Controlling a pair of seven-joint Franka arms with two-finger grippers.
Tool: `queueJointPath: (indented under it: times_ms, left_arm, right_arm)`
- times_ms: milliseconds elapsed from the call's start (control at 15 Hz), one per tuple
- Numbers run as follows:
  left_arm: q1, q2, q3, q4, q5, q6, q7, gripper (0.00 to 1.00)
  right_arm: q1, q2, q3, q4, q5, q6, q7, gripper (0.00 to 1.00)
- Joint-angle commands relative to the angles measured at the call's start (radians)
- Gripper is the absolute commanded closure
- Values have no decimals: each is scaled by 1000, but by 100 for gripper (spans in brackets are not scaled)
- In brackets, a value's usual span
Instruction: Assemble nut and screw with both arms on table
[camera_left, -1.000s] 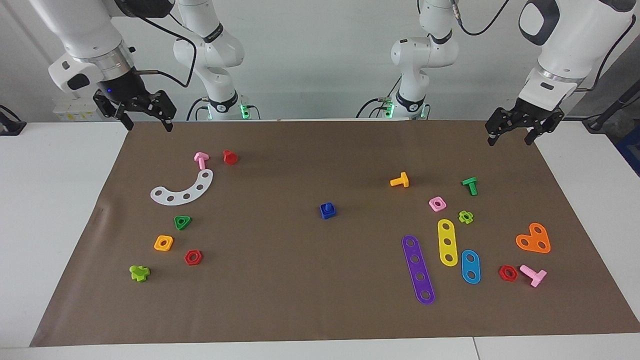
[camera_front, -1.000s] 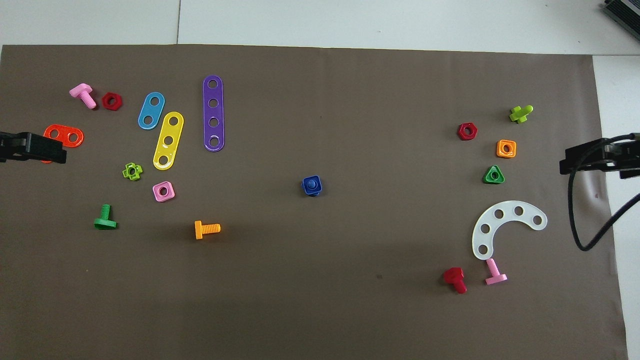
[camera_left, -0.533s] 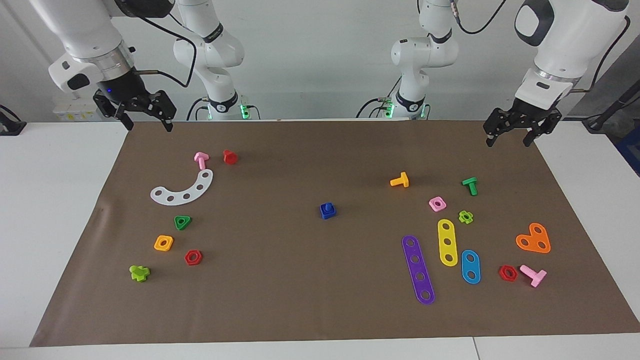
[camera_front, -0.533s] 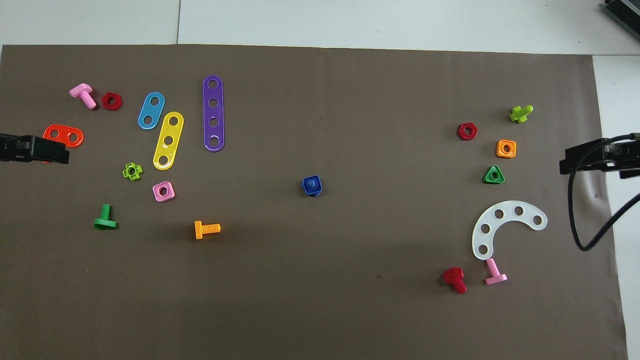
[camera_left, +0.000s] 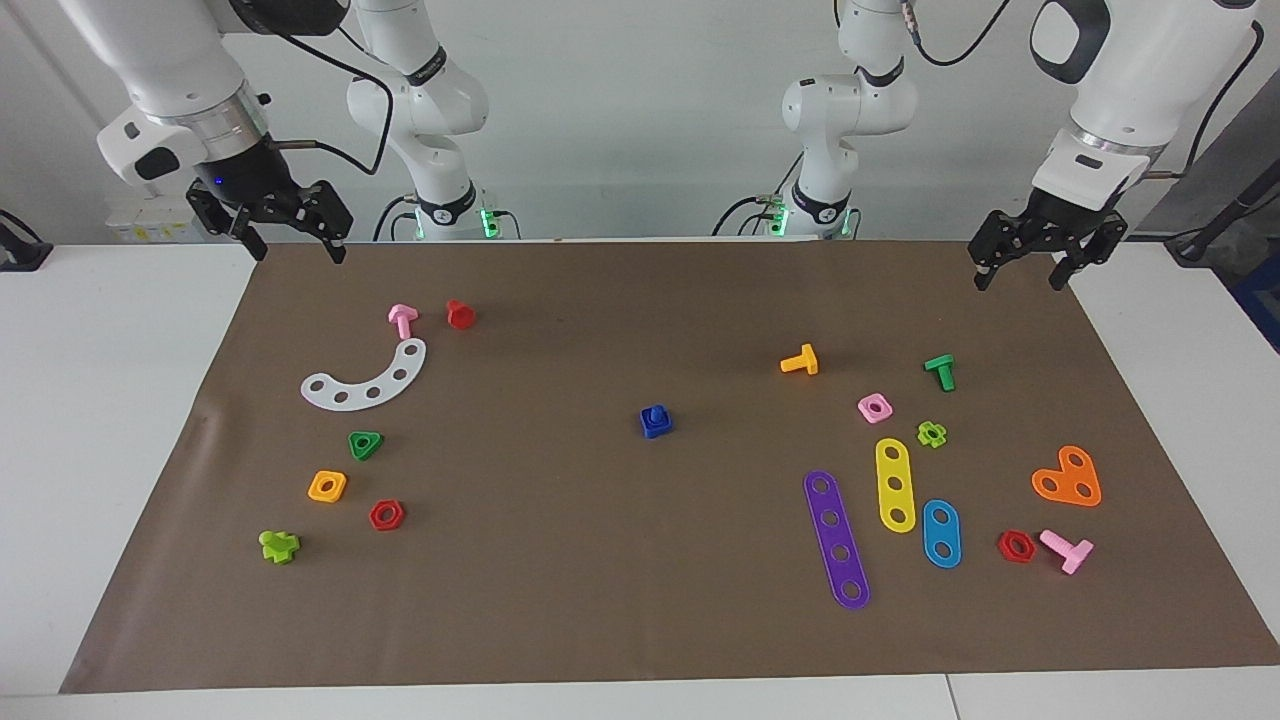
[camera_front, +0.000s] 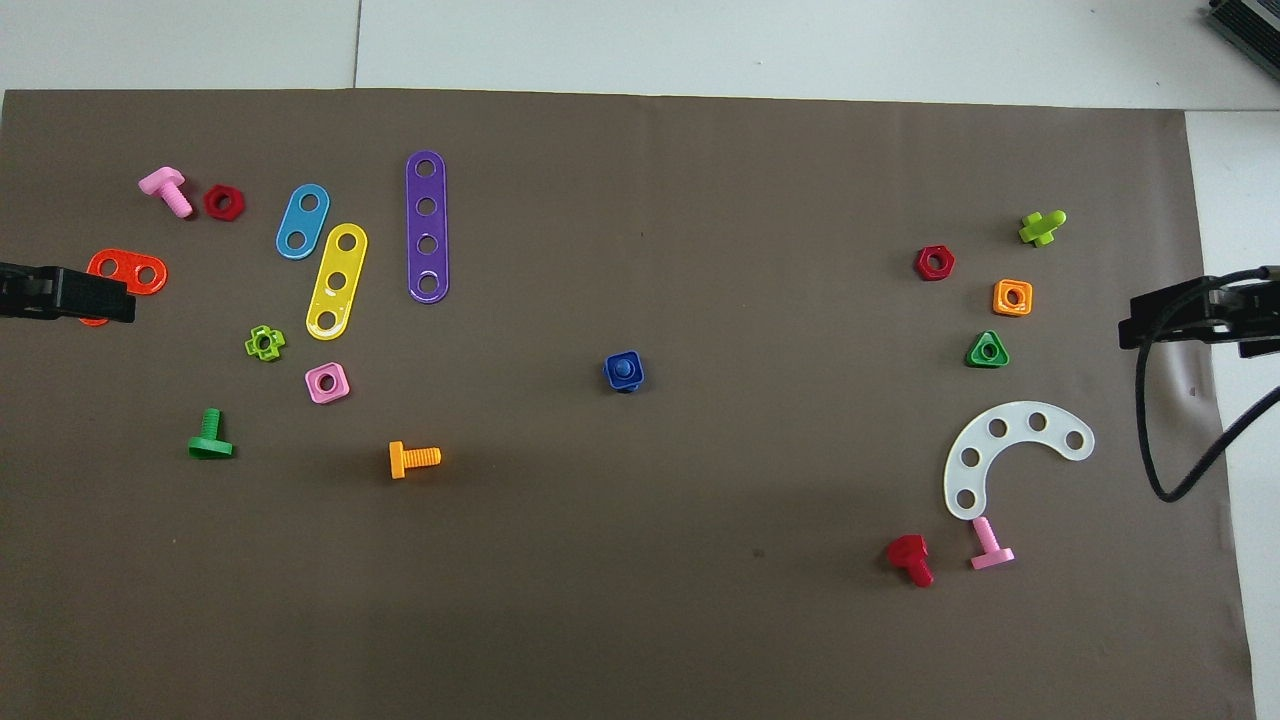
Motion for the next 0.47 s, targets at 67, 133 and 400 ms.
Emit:
queueJointPath:
  times_ms: [67, 133, 400]
  left_arm:
    - [7, 15, -3, 73, -19, -82, 12, 0]
    - [8, 28, -3, 90, -13, -106, 12, 0]
    - [-1, 36, -3, 104, -12, -108, 12, 0]
  right_arm:
    - [-5, -10, 3, -6, 19, -15, 13, 0]
    - [-5, -10, 3, -6, 19, -15, 13, 0]
    - [-5, -10, 3, -6, 19, -15, 13, 0]
